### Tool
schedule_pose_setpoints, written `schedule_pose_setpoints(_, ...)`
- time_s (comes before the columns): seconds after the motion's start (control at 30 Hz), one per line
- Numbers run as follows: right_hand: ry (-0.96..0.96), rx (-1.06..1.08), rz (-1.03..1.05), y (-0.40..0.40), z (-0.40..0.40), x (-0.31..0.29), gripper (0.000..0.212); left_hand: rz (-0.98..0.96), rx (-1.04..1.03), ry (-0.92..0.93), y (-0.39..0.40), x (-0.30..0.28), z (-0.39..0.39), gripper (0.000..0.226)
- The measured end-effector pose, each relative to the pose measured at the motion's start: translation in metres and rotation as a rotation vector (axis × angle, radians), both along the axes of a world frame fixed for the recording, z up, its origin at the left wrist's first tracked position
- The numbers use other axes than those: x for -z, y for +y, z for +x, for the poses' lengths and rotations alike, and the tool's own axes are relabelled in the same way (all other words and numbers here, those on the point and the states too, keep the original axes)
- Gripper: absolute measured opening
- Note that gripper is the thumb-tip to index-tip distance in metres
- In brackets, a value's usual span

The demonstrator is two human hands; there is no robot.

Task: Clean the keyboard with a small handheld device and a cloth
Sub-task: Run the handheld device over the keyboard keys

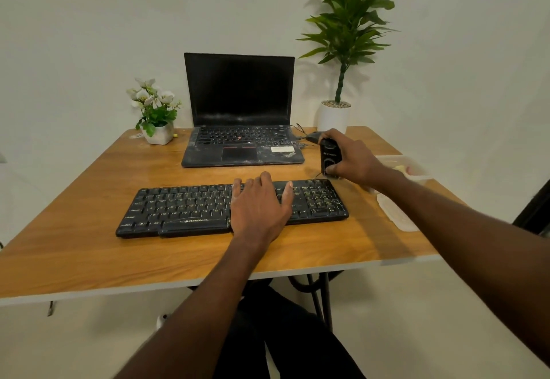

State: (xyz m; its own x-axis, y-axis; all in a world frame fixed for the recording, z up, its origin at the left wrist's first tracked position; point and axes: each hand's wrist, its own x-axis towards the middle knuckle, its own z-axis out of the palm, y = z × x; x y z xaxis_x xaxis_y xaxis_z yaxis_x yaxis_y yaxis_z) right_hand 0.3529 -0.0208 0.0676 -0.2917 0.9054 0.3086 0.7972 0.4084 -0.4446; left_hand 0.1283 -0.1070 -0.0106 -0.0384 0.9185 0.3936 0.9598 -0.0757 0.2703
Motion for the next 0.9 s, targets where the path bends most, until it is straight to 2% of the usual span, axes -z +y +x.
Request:
schedule_pose_setpoints(0.07,0.046,0.007,-0.005,0.001,-0.003,0.002,0.077,0.001,-0.009,-0.004,-0.002,-0.001,0.001,0.068)
schedule_pose_setpoints(0.13,-0.004,0.003,-0.061,0.003,-0.003,-0.002,0.077,0.000,-0.021,-0.007,-0.002,-0.002,0.001,0.067)
schedule_pose_setpoints(0.27,-0.278,0.077,-0.163,0.002,0.002,-0.018,0.079,0.006,-0.026,0.004,-0.001,-0.001,0.001,0.066)
schedule_pose_setpoints(0.3,-0.258,0.108,-0.146,0.000,0.002,-0.019,0.080,0.002,-0.025,0.005,-0.001,-0.001,0.001,0.067)
schedule_pose_setpoints(0.43,0.019,0.162,-0.011,-0.010,-0.005,-0.007,0.076,0.011,-0.024,0.001,-0.001,-0.001,0.002,0.067)
schedule_pose_setpoints(0.53,0.113,0.186,-0.057,-0.015,-0.011,0.002,0.077,0.007,-0.029,0.004,-0.001,-0.001,0.002,0.066)
schedule_pose_setpoints(0.67,0.048,0.185,-0.299,-0.016,-0.009,-0.019,0.081,0.011,-0.030,0.000,-0.001,-0.002,0.002,0.065)
schedule_pose_setpoints(0.73,0.001,0.196,-0.261,-0.014,-0.014,-0.028,0.078,0.013,-0.029,0.006,-0.001,-0.001,0.001,0.066)
schedule_pose_setpoints(0.83,0.100,0.252,-0.139,-0.012,-0.024,-0.017,0.075,0.019,-0.024,0.006,-0.001,0.000,0.002,0.066)
schedule_pose_setpoints(0.9,0.078,0.313,-0.103,-0.010,-0.027,-0.006,0.073,0.010,-0.023,0.003,-0.001,-0.001,0.002,0.065)
